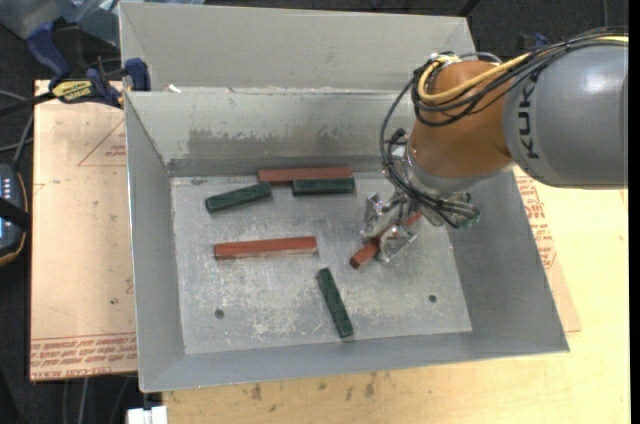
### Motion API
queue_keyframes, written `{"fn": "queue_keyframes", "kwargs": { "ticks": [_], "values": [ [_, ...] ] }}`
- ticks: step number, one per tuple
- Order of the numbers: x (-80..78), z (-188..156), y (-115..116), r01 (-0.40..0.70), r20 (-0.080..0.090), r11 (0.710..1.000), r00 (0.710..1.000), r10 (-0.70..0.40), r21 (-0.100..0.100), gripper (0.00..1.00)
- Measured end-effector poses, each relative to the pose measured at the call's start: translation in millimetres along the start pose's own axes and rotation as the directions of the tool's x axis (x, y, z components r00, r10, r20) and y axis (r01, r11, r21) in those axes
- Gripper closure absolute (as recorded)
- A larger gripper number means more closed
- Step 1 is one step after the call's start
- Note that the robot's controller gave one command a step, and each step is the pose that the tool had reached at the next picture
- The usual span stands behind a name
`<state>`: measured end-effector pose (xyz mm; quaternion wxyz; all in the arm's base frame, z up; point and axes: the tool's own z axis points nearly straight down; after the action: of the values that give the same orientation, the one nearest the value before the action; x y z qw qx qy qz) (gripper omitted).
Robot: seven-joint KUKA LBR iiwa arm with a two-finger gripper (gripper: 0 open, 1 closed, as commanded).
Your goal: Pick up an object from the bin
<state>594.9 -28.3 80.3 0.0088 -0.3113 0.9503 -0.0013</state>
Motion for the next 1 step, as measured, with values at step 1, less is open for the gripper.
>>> {"fn": "queue_keyframes", "kwargs": {
  "ticks": [1],
  "values": [
    [0.0, 0.0, 0.0, 0.0, 0.0, 1.0, 1.0, 0.0, 0.0, 1.0]
  ]
}}
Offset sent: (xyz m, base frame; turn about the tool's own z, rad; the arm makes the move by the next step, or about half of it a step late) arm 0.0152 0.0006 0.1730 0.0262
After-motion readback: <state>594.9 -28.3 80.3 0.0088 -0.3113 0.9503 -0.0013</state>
